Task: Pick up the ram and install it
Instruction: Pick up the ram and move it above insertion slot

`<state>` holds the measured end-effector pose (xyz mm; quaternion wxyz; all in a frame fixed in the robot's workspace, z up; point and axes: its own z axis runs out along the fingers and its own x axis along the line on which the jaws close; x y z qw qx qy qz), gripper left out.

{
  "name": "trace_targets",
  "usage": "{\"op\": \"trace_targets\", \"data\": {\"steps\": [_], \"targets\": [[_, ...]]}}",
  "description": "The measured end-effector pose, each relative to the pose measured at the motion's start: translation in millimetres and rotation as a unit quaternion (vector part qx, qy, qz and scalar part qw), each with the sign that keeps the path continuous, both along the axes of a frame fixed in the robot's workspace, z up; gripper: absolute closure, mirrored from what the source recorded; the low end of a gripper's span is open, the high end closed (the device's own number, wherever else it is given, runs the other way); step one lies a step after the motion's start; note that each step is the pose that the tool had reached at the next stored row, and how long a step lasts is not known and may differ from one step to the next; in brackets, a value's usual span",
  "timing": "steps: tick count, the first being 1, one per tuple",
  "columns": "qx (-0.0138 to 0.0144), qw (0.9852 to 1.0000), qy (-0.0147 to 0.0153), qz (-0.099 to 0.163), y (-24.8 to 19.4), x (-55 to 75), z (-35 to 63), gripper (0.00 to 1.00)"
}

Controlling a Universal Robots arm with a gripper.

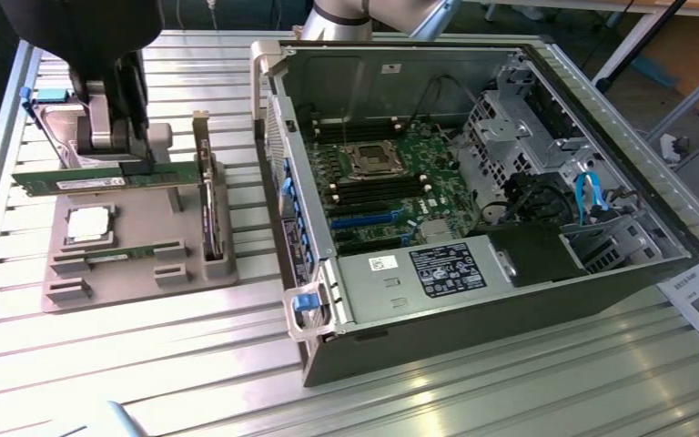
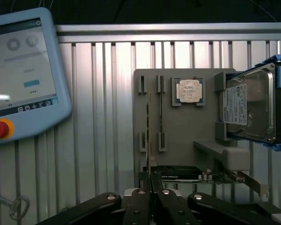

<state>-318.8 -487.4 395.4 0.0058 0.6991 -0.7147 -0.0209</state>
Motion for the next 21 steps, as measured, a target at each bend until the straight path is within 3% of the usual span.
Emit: {"op": "trace_targets", "data": {"steps": [21], "targets": [[0.0,1.0,0.0,0.0,-2.4,39.7,0.0,0.88]]}}
